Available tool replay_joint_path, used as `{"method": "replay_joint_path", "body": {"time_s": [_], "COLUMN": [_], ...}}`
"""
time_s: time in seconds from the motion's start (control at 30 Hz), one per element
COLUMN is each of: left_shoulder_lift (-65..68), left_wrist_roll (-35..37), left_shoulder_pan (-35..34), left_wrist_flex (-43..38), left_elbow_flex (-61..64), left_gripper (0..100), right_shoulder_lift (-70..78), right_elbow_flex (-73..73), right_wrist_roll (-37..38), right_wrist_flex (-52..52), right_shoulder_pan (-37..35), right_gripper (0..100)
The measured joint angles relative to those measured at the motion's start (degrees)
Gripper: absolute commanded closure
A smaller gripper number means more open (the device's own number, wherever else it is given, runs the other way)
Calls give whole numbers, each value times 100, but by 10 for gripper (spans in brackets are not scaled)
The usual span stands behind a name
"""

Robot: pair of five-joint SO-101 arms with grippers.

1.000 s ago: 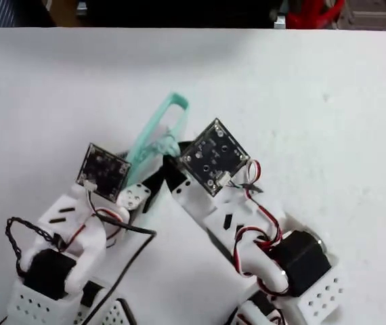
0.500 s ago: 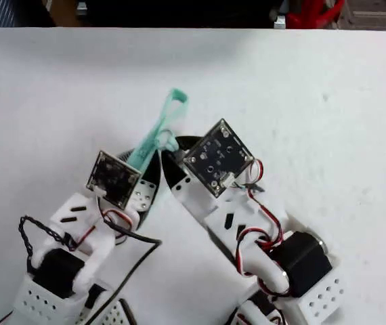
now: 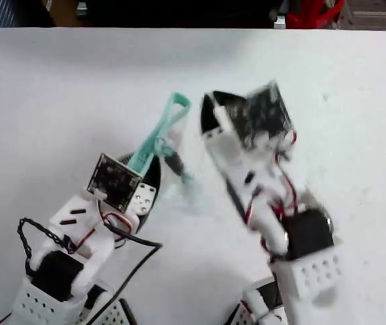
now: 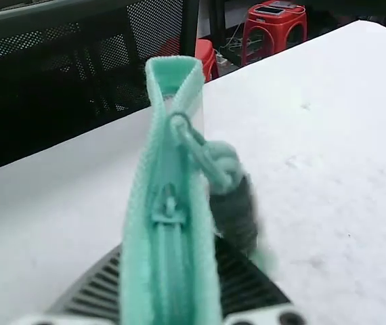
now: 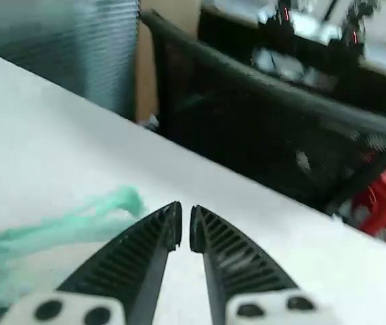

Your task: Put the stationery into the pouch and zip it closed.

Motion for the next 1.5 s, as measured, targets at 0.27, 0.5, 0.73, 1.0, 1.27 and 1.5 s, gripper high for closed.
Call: {"method": "replay_joint_path", "body": {"time_s": [0.27, 0.5, 0.73, 1.0, 1.27, 1.5], "left_shoulder_lift": [0, 0, 0, 0, -9, -9], "left_wrist_roll": [0, 0, 0, 0, 0, -149], "left_shoulder_pan": [-9, -18, -18, -18, -26, -35], "left_wrist_flex": [53, 53, 141, 141, 158, 167], "left_elbow_flex": [-9, -9, -26, -26, -26, 26], "left_gripper": [980, 980, 980, 980, 980, 980], "right_shoulder_lift": [-457, -1248, -1257, -1248, -431, -316], "right_elbow_flex": [-677, 167, 1222, 1319, 1327, 1327], "right_wrist_roll": [0, 0, 0, 413, 1116, 1459], "right_wrist_flex": [1600, 1873, 1046, 431, 35, -149], "right_shoulder_pan": [-738, -1987, -2330, -2365, -2418, -2567], "right_gripper": [797, 786, 747, 748, 846, 968]}}
